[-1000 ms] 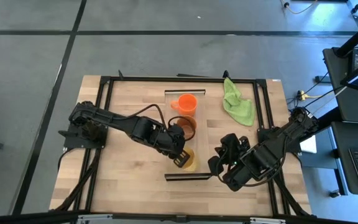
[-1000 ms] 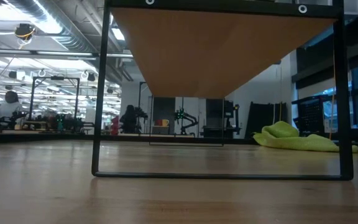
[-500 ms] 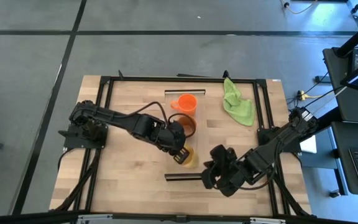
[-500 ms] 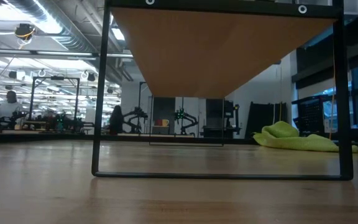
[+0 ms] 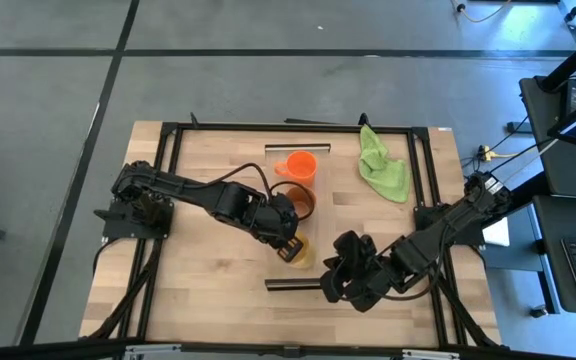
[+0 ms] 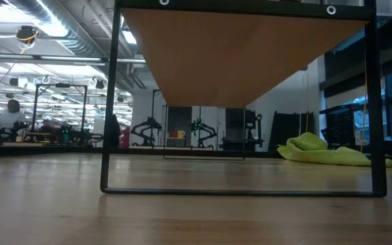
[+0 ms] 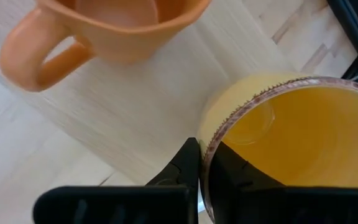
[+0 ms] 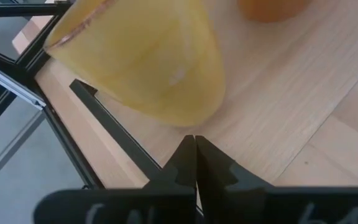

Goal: Stack small to large cups/mugs on shelf
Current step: Put the yellow mug on the shelf

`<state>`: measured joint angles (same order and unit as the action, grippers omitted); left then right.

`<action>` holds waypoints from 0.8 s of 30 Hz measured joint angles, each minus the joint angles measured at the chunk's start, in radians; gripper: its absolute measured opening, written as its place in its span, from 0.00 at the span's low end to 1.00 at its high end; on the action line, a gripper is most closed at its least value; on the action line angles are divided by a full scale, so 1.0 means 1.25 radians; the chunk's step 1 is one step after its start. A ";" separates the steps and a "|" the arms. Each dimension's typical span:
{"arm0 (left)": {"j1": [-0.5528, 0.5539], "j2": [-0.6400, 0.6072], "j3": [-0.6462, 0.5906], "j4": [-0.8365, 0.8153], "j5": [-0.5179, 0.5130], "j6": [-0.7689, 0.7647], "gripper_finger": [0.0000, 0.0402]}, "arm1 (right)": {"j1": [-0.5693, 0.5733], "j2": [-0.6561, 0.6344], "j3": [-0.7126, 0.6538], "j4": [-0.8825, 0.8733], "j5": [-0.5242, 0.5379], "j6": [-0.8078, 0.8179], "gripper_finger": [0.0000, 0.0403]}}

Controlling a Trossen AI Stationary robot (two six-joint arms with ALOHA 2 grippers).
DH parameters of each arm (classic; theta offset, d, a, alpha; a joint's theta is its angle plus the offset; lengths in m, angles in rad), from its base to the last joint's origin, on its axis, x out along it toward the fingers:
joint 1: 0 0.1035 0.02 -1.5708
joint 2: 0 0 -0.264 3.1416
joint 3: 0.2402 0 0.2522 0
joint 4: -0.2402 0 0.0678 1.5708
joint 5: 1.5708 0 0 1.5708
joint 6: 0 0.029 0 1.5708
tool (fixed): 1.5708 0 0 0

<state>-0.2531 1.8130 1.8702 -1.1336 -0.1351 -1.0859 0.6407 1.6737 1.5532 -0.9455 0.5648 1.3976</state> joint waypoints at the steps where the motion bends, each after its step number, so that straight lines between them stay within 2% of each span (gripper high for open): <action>1: 0.000 0.000 0.000 0.001 0.005 0.000 0.02 | -0.001 0.000 0.000 0.000 0.000 -0.005 0.00; 24: 0.000 0.000 0.000 0.022 0.018 0.019 0.05 | -0.024 -0.001 0.000 0.001 -0.014 -0.047 0.00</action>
<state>-0.2535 1.8126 1.8702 -1.1063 -0.1131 -1.0618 0.6113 1.6726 1.5532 -0.9447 0.5468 1.3388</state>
